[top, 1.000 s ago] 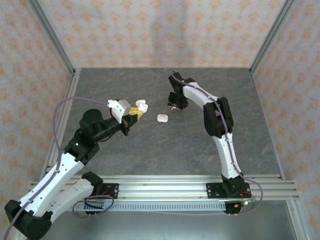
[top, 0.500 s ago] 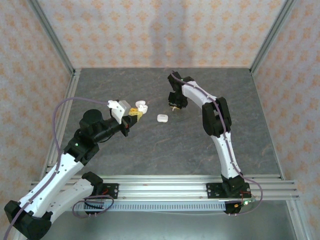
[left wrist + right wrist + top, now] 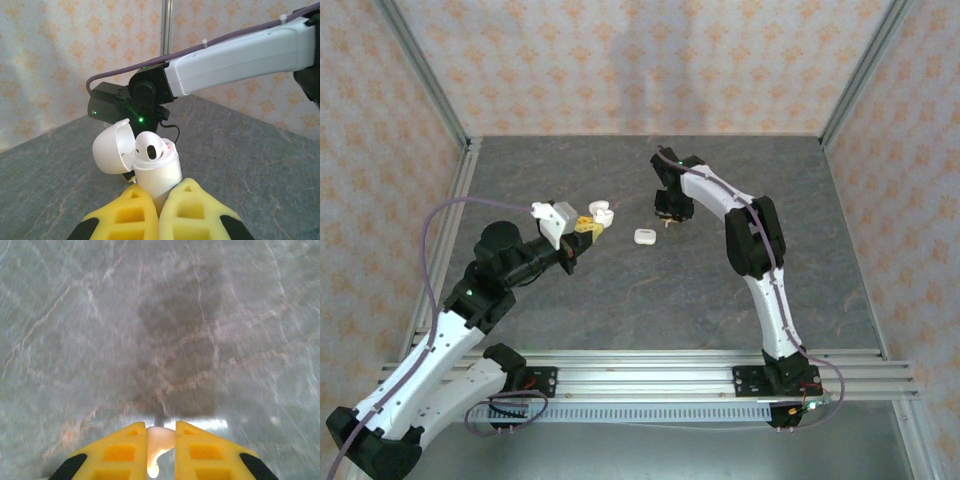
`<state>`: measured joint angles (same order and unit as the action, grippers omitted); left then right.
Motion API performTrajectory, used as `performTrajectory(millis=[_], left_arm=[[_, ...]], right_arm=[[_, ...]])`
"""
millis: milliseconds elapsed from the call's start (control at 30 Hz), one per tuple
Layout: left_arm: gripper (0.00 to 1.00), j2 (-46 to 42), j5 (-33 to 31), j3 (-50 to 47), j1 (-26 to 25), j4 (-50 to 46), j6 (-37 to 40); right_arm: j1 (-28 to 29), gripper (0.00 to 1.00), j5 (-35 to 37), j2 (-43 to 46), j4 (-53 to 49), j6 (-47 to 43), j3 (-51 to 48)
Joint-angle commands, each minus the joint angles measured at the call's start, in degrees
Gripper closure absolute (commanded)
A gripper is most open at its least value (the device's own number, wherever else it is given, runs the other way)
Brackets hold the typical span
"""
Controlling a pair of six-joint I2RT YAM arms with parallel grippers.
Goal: Insert wireless bluetooth earbuds into charging case
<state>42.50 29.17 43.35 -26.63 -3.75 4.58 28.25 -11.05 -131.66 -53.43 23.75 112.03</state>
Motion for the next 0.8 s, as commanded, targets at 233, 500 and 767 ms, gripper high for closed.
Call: performTrajectory(millis=[233,500,767], left_arm=[[1.00,-2.4,-0.9,-1.3,-0.5,5.1,-1.2],[1.00,-1.7,-2.3,-0.3,-0.7,9.4,-2.1],[1.00,0.4,-2.0,1.4,-1.3,12.0,-3.1]], right_arm=[[5.9,0.86,10.9,26.0,6.8,-0.3,-10.4],[14.2,0.88,14.4,45.4,20.7,-2.1,-20.5],[22.0,0.87,9.6,58.3,41.4,-0.7,-31.5]])
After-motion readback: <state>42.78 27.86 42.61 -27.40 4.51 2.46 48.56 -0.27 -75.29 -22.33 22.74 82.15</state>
